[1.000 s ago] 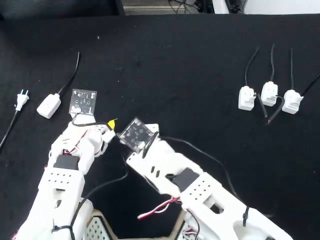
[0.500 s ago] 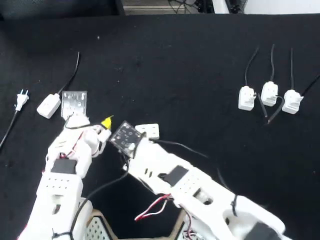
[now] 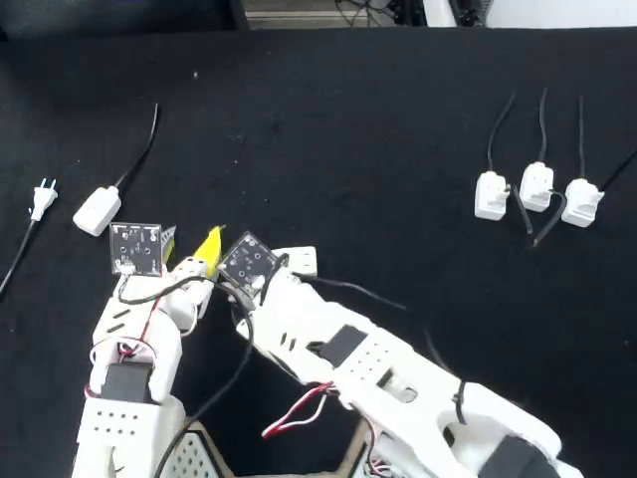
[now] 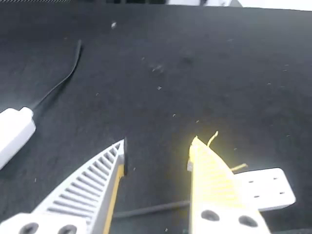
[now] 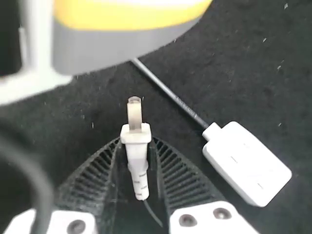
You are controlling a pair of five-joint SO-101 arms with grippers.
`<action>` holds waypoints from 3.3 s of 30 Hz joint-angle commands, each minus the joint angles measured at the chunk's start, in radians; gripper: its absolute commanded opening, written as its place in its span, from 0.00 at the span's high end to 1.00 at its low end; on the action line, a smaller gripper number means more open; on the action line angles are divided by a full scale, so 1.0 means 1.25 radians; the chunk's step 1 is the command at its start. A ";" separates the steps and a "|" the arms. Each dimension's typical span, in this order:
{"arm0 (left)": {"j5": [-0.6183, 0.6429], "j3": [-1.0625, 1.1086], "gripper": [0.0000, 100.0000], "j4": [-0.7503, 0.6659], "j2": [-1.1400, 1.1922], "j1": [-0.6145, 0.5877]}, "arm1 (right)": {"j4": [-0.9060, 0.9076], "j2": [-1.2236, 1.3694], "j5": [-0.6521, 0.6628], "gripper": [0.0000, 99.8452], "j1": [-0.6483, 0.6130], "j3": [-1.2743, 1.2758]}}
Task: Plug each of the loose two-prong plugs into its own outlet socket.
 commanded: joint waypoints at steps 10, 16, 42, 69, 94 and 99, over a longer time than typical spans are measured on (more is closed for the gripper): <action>-0.061 0.021 0.79 0.071 -0.033 0.090 | -0.020 -0.182 -0.007 0.99 -0.006 0.026; -0.070 0.019 0.79 0.071 -0.033 0.060 | -0.016 -0.229 -0.007 0.99 -0.001 0.046; -0.071 0.020 0.79 0.071 -0.033 0.046 | 0.048 -0.463 -0.014 0.99 0.042 0.118; -0.039 -0.051 0.79 0.125 -0.026 -0.068 | 0.274 -0.456 0.048 0.99 0.191 -0.004; -0.093 -0.269 0.79 0.225 0.303 -0.068 | 0.489 0.026 0.047 0.99 0.212 -0.358; -0.092 -0.350 0.79 0.125 0.595 -0.068 | 0.484 0.028 0.047 0.99 0.211 -0.336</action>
